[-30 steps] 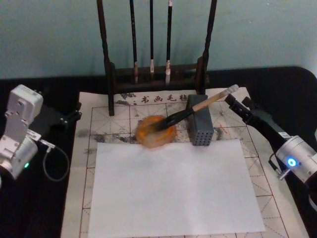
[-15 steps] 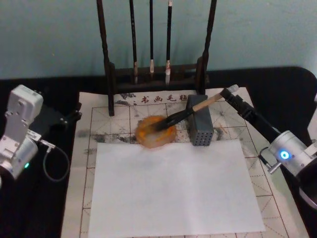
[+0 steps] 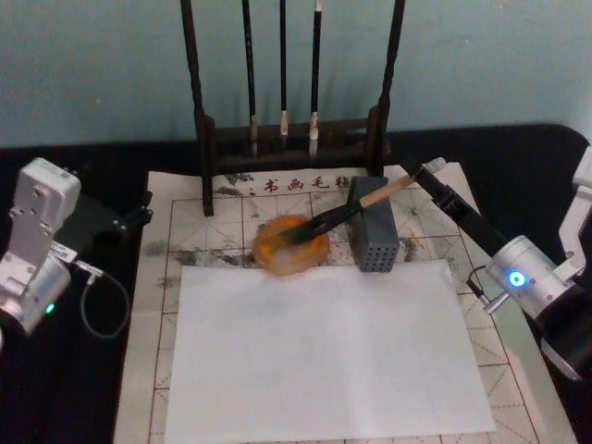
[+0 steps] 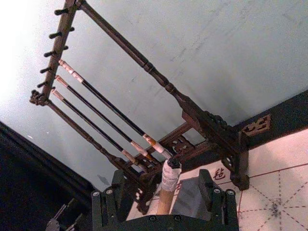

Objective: Pick up the brush from the inkstone, write on the paper, then place the brush back to its original position.

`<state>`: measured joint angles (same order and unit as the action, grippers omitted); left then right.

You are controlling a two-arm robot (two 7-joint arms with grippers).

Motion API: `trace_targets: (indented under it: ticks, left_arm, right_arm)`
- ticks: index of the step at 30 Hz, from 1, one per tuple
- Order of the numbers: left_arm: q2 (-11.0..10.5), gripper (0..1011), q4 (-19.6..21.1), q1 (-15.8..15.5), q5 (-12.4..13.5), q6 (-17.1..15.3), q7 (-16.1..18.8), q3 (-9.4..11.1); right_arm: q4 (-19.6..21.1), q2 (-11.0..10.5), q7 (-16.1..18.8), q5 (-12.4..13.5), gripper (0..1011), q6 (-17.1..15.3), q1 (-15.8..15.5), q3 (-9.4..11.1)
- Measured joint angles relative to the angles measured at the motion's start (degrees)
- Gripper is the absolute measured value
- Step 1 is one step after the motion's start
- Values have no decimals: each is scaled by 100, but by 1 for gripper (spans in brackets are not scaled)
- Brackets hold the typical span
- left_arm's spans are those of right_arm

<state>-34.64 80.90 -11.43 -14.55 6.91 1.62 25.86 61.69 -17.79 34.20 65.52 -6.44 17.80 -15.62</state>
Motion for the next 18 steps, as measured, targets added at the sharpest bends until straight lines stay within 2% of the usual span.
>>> trace_targets:
  ticks: [18]
  left_arm:
    - [0, 1001, 0, 0, 0, 0, 0, 0]
  right_arm:
    - [-247, 47, 80, 362, 1002, -18, 190, -200]
